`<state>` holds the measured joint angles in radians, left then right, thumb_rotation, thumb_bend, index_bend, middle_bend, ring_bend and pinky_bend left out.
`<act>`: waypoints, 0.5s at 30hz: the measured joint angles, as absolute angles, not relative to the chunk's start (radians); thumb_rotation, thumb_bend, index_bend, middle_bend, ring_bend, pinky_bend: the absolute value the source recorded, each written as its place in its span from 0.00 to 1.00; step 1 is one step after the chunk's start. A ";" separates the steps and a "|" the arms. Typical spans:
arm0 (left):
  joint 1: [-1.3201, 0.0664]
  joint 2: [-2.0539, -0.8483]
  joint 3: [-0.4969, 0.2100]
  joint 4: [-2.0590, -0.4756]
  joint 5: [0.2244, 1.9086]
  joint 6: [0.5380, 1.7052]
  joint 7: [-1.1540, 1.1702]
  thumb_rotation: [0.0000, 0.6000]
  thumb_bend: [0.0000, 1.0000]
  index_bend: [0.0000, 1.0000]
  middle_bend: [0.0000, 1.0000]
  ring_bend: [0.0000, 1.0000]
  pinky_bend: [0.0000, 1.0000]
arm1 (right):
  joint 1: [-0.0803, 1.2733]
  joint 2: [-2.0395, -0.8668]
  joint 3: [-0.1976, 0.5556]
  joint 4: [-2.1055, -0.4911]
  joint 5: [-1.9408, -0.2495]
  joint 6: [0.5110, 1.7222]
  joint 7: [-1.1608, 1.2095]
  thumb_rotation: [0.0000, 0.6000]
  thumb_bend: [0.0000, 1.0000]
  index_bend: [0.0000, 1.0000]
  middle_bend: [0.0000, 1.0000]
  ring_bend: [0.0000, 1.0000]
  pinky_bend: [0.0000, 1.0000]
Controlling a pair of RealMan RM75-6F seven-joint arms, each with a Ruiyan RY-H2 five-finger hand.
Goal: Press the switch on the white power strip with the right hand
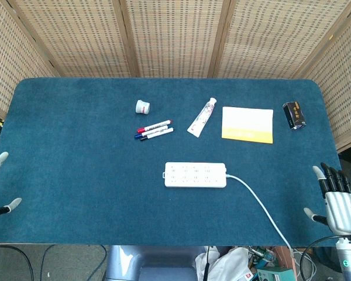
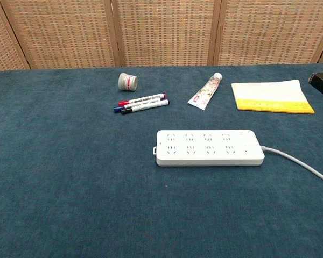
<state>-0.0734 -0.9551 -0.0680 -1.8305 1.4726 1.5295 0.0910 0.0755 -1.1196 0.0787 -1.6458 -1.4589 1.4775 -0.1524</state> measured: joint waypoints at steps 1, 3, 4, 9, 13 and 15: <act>-0.073 -0.955 -0.068 -1.831 1.474 1.530 0.090 1.00 0.00 0.00 0.00 0.00 0.00 | 0.076 -1.120 0.078 -1.646 -1.459 1.477 -0.153 1.00 0.00 0.00 0.00 0.00 0.00; -0.073 -0.955 -0.068 -1.830 1.474 1.529 0.089 1.00 0.00 0.00 0.00 0.00 0.00 | 0.076 -1.121 0.076 -1.646 -1.460 1.473 -0.154 1.00 0.00 0.00 0.00 0.00 0.00; -0.074 -0.954 -0.068 -1.830 1.475 1.528 0.089 1.00 0.00 0.00 0.00 0.00 0.00 | 0.077 -1.121 0.075 -1.646 -1.460 1.471 -0.155 1.00 0.00 0.00 0.00 0.00 0.00; -0.078 -0.955 -0.074 -1.824 1.475 1.528 0.086 1.00 0.00 0.00 0.00 0.00 0.00 | 0.097 -1.129 0.074 -1.645 -1.473 1.447 -0.156 1.00 0.00 0.00 0.03 0.02 0.02; -0.086 -0.960 -0.079 -1.824 1.460 1.515 0.100 1.00 0.00 0.00 0.00 0.00 0.00 | 0.145 -1.139 0.085 -1.634 -1.500 1.411 -0.162 1.00 0.20 0.00 0.39 0.46 0.65; -0.090 -0.964 -0.081 -1.825 1.451 1.506 0.111 1.00 0.00 0.00 0.00 0.00 0.00 | 0.179 -1.140 0.088 -1.632 -1.515 1.373 -0.157 1.00 0.44 0.00 0.52 0.67 0.92</act>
